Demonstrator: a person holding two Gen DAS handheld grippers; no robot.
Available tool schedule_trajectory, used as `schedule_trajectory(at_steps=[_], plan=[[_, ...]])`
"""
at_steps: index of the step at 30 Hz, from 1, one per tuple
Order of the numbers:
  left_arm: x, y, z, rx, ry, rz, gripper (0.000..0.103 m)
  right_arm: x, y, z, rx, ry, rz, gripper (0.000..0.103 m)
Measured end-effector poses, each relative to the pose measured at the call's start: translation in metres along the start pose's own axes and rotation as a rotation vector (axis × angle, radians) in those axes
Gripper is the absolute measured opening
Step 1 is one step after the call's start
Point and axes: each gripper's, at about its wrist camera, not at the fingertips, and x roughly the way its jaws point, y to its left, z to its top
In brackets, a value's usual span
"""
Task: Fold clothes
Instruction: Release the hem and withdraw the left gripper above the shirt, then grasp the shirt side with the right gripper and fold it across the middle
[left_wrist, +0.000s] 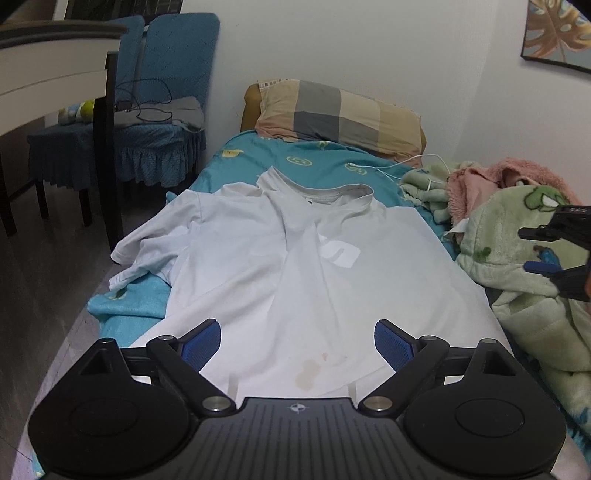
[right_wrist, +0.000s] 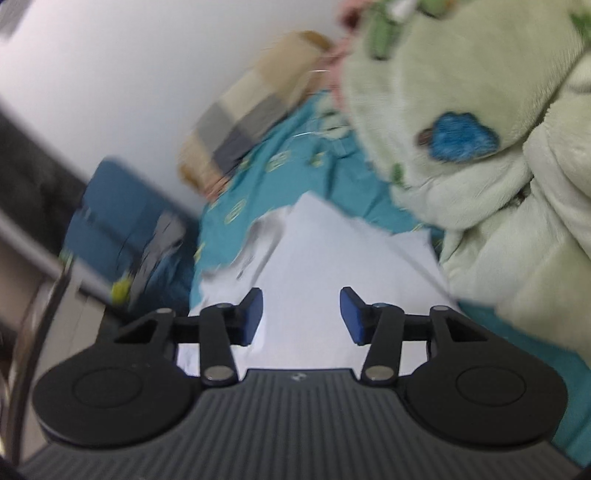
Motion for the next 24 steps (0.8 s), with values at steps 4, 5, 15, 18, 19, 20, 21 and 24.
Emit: schedule_trajectory(at_steps=[4, 5, 15, 18, 19, 20, 21, 24], plan=[[0.016, 0.007, 0.001, -0.020, 0.025, -0.003, 0.092, 0.044, -0.048, 0.022, 0.276, 0.006, -0.039, 0.049], [0.020, 0.009, 0.001, -0.024, 0.032, 0.000, 0.092, 0.052, -0.053, 0.021, 0.282, -0.002, -0.069, 0.049], [0.056, 0.022, -0.002, -0.063, 0.094, 0.032, 0.092, 0.123, -0.068, 0.008, 0.136, -0.048, -0.358, 0.048], [0.056, 0.022, -0.003, -0.063, 0.091, 0.025, 0.092, 0.135, -0.064, 0.002, 0.068, -0.039, -0.363, 0.049], [0.056, 0.021, -0.002, -0.061, 0.087, 0.024, 0.092, 0.137, -0.059, 0.000, 0.038, -0.033, -0.354, 0.034], [0.055, 0.020, -0.002, -0.060, 0.081, 0.022, 0.092, 0.134, -0.050, -0.002, -0.007, -0.047, -0.339, 0.010], [0.053, 0.020, -0.001, -0.059, 0.072, 0.022, 0.092, 0.128, -0.038, -0.006, -0.058, -0.072, -0.322, 0.010], [0.047, 0.020, 0.002, -0.062, 0.047, 0.025, 0.092, 0.110, -0.002, -0.016, -0.213, -0.147, -0.268, 0.009]])
